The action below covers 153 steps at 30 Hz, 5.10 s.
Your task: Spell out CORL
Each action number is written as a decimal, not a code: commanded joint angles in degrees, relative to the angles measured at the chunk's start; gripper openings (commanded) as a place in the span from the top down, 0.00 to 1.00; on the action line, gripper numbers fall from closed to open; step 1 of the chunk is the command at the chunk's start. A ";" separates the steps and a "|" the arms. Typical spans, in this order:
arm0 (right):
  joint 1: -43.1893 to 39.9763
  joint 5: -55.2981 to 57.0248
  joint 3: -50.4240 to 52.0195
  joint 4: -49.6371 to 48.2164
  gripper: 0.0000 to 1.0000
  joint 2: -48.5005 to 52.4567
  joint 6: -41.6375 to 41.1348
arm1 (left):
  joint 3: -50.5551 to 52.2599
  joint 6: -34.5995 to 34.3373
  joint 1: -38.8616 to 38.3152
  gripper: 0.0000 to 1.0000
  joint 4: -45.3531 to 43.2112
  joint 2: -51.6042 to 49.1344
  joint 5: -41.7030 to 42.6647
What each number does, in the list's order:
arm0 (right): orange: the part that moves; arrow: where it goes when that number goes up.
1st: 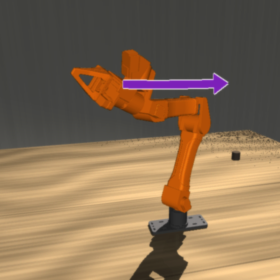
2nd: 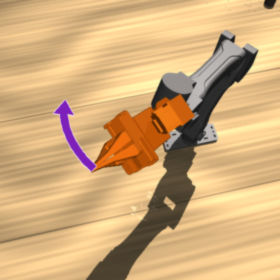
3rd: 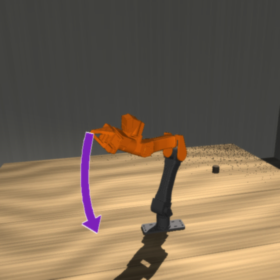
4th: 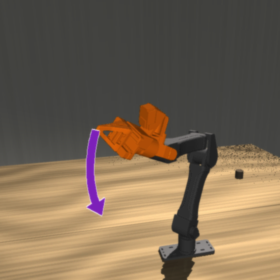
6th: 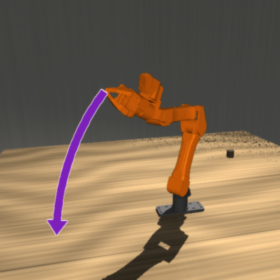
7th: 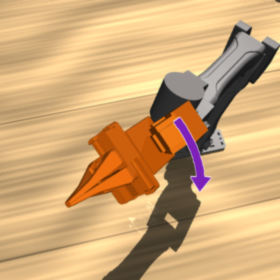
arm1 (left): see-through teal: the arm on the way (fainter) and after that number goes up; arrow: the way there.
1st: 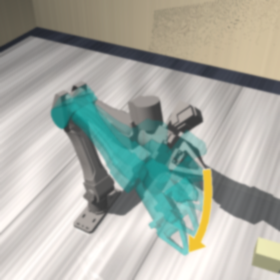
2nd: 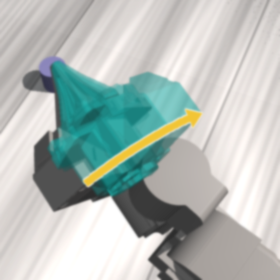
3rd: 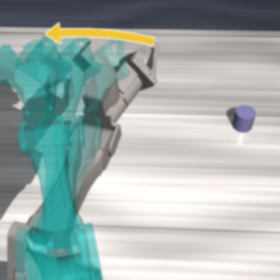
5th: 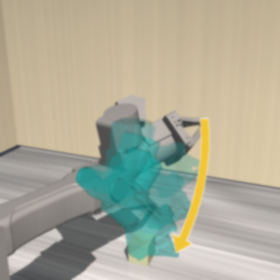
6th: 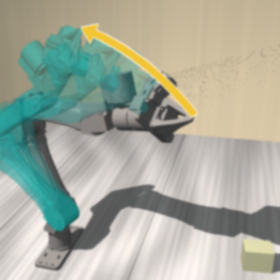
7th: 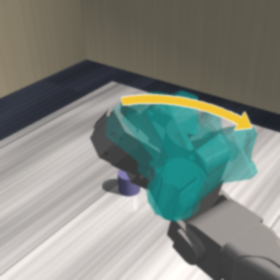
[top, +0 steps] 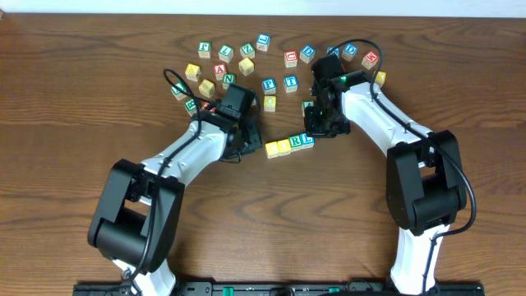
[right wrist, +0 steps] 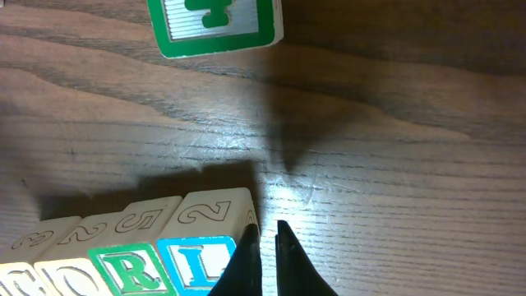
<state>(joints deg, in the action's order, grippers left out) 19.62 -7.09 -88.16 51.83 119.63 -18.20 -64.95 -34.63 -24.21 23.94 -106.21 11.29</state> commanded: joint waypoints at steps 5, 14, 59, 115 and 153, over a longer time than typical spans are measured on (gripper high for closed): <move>-0.39 -0.46 -0.85 0.22 0.97 1.46 1.16 | 0.76 -0.63 -1.49 0.92 -3.32 -2.34 0.55; -0.15 -0.44 -0.83 0.26 0.96 1.46 1.14 | 0.76 -1.09 -1.66 0.92 -4.02 -3.98 3.39; 1.03 -0.57 -0.72 5.16 0.94 1.44 -1.44 | -0.31 4.09 2.03 0.93 -4.81 -2.64 6.05; 17.07 -2.01 -6.60 -4.22 0.89 6.12 4.90 | -0.74 11.93 32.54 0.92 12.04 21.24 -12.44; 20.68 3.10 -9.49 0.50 0.88 6.16 -6.67 | -0.09 11.93 32.54 0.92 12.55 21.22 -12.44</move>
<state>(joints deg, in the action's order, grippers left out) 40.38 -6.11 -97.56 52.40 125.23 -18.96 -64.97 -23.68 8.10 36.18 -84.55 -0.36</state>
